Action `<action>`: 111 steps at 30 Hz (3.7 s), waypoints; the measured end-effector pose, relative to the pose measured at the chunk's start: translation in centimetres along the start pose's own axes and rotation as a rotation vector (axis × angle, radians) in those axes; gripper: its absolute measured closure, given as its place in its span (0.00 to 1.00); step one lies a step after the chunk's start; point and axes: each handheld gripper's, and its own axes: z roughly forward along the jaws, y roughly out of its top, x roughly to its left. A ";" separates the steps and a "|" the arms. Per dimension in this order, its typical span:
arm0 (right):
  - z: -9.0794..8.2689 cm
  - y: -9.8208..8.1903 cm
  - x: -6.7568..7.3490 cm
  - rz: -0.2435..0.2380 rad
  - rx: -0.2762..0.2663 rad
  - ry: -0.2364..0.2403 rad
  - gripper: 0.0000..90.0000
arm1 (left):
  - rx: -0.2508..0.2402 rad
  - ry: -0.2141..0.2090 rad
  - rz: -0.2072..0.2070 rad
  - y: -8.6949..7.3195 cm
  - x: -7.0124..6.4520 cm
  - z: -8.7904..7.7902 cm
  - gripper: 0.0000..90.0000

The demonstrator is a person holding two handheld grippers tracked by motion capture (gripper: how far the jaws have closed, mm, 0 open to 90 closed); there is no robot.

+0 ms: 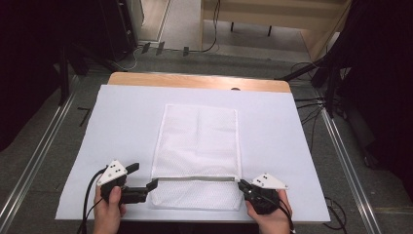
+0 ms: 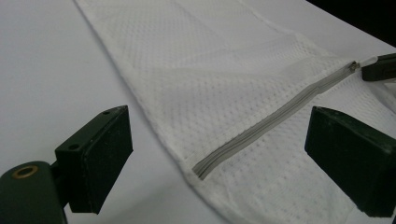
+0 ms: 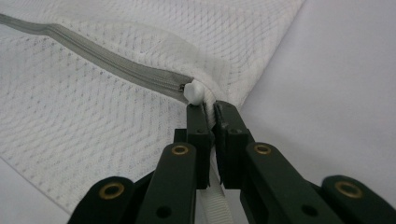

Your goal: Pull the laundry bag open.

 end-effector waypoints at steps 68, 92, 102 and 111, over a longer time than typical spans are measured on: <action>-1.5 1.3 2.7 -0.106 -0.097 -0.003 0.97 | 0.088 -0.243 0.015 6.4 -14.6 11.7 0.76; -1.5 1.3 2.9 -0.114 -0.099 0.000 0.97 | 0.098 -0.236 -0.069 6.2 -14.2 11.9 0.68; -1.4 1.2 3.0 -0.122 -0.100 0.008 0.97 | 0.116 -0.227 -0.070 6.2 -14.4 12.6 0.67; -1.6 1.3 2.8 -0.119 -0.105 0.005 0.97 | 0.120 -0.225 -0.058 6.2 -14.2 12.1 0.69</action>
